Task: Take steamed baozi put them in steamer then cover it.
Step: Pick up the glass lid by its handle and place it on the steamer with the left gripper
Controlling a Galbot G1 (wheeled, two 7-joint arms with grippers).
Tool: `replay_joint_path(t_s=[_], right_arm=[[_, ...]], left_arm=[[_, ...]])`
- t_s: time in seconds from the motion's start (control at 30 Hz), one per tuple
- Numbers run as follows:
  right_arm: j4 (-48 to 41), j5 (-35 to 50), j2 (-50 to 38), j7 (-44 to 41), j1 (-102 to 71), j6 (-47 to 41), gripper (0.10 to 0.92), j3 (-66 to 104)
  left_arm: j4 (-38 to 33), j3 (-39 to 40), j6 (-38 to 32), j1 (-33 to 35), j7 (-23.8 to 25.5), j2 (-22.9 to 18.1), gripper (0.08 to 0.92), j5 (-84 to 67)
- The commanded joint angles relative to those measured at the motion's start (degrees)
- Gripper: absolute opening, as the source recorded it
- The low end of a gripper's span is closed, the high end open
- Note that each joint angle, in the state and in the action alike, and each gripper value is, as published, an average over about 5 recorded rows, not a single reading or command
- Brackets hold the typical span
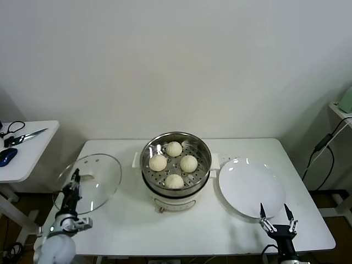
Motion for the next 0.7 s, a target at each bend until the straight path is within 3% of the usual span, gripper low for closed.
replay_joint_path(t_s=[0.03, 0.37, 0.7], right_arm=[[0.78, -1.83, -0.23, 0.57, 0.48, -1.42, 0.823, 0.0], [1.87, -1.97, -0.33, 1.5, 2.41, -4.76, 0.823, -2.48], [-2.25, -2.51, -0.57, 1.79, 4.07, -3.02, 0.823, -4.7]], left_arm=[[-10.81, -0.75, 6.18, 0.43, 8.81, 4.11, 0.142, -8.53], [-20.77, 6.24, 19.0, -3.45, 16.97, 8.57, 0.142, -5.38], [-24.96, 24.23, 30.79, -16.61, 24.46, 5.97, 0.142, 3.19]])
